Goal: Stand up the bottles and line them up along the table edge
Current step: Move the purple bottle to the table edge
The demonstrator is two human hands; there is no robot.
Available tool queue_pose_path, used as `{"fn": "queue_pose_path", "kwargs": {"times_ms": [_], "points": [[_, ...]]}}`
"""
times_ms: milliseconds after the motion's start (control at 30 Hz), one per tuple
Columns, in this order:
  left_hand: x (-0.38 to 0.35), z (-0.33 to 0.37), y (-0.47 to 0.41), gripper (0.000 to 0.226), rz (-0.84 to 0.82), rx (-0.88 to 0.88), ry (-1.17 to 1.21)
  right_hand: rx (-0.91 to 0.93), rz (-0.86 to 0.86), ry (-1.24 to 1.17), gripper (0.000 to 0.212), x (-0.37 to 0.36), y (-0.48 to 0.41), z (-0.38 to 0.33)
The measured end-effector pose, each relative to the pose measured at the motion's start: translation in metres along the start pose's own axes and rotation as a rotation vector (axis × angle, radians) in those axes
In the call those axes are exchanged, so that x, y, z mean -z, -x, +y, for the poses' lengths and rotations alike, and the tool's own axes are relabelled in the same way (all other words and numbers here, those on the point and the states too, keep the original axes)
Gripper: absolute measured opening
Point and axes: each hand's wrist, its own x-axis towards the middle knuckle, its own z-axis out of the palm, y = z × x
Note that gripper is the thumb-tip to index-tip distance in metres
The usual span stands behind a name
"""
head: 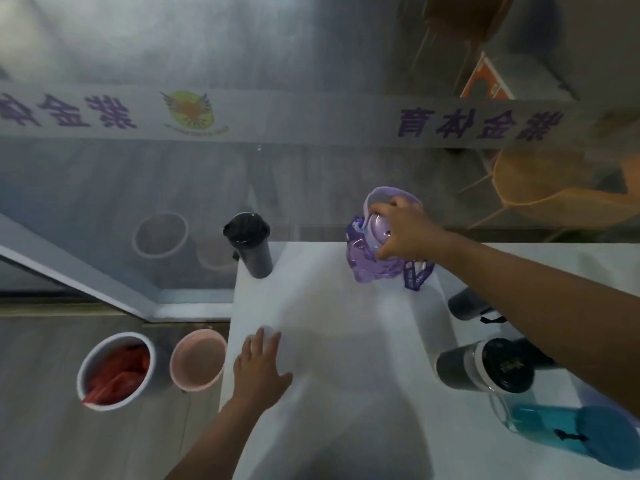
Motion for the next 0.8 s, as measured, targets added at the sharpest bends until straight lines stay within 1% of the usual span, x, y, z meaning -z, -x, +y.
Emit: {"fn": "queue_pose_path", "kwargs": {"times_ms": [100, 200, 300, 467, 567, 667, 800], "points": [[-0.005, -0.007, 0.006, 0.087, -0.007, -0.026, -0.022, 0.095, -0.010, -0.005, 0.076, -0.014, -0.019, -0.039], [-0.006, -0.013, 0.008, 0.088, -0.013, -0.042, -0.029, 0.124, -0.046, 0.013, 0.075, -0.019, -0.036, -0.075], [-0.006, -0.016, 0.008, 0.088, -0.012, -0.044, -0.035, 0.098, -0.090, 0.002, 0.080, -0.026, -0.047, -0.099], [-0.008, -0.018, 0.008, 0.087, -0.011, -0.047, -0.008, 0.030, -0.133, 0.091, 0.090, -0.039, -0.054, -0.125], [-0.009, -0.020, 0.009, 0.086, -0.008, -0.056, 0.009, -0.025, -0.134, 0.093, 0.090, -0.047, -0.056, -0.129], [-0.008, -0.020, 0.009, 0.085, -0.007, -0.068, 0.016, -0.062, -0.099, 0.106, 0.089, -0.054, -0.058, -0.131], [-0.008, -0.020, 0.010, 0.085, -0.011, -0.073, 0.014, -0.076, -0.100, 0.101, 0.089, -0.052, -0.063, -0.130]]}}
